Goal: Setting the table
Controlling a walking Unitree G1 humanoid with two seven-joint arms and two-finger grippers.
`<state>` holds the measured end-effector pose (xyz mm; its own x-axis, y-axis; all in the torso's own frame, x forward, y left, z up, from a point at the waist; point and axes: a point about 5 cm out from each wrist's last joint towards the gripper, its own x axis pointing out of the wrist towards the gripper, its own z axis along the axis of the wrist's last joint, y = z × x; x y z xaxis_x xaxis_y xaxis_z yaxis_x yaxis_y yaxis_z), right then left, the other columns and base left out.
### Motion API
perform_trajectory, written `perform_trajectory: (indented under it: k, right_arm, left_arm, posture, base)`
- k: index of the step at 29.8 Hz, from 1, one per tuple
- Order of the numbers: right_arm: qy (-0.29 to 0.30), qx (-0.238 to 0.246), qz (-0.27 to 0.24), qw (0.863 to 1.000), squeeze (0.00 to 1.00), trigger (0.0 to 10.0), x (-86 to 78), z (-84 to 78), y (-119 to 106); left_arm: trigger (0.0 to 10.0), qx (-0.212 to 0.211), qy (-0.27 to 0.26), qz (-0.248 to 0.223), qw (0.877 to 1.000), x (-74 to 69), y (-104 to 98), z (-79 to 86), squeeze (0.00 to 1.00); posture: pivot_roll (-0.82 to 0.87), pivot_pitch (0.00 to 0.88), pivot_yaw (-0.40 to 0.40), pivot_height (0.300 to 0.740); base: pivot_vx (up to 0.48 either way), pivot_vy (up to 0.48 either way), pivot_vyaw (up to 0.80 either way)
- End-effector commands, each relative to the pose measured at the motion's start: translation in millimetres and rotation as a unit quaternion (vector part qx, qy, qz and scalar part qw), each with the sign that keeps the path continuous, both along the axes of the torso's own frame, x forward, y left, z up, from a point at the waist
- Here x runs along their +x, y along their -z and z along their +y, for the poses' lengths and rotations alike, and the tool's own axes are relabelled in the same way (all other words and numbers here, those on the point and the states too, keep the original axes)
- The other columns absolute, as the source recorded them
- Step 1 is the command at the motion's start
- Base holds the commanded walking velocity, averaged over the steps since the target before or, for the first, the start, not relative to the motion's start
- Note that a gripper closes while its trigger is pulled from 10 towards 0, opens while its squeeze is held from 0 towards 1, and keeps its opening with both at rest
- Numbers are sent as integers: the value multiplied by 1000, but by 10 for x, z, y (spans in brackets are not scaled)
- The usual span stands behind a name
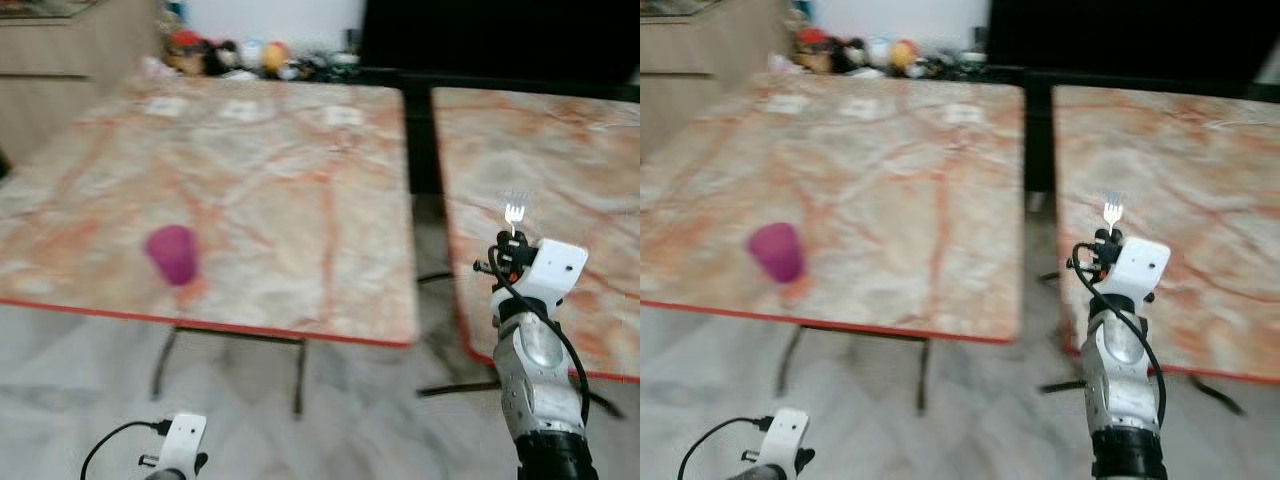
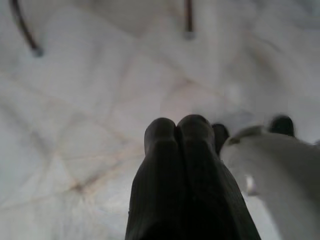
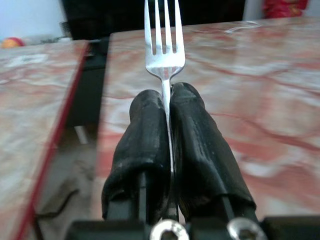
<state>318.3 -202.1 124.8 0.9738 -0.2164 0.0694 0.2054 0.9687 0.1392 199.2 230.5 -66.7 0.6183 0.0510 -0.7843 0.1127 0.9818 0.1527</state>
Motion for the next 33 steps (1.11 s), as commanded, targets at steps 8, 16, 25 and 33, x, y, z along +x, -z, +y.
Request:
perform_trajectory:
  k: [8, 16, 25, 33]
  right_arm:
    - [6, -5, -15, 1000, 0, 10000, 23, -42, -82]
    - [10, -7, -11, 1000, 0, 10000, 40, -56, -80]
    - [25, -10, -11, 1000, 0, 10000, 52, -123, -89]
    - [40, -11, -10, 999, 0, 10000, 77, -176, -102]
  left_arm:
    - [10000, 3, -2, 5, 1000, -15, 2, 33, 0]
    - [10000, 3, -3, 5, 1000, -11, 2, 27, 0]
    - [10000, 2, 2, 4, 1000, 10, -8, 21, 0]
    - [10000, 4, 6, 2, 1000, 40, -24, 21, 0]
  posture:
    - [101, 75, 1, 740]
    - [88, 79, 3, 740]
    - [47, 52, 23, 740]
    - [30, 31, 38, 740]
  base:
    - [0, -465, 0]
    - [0, -465, 0]
    - [0, -464, 0]
    - [0, -464, 0]
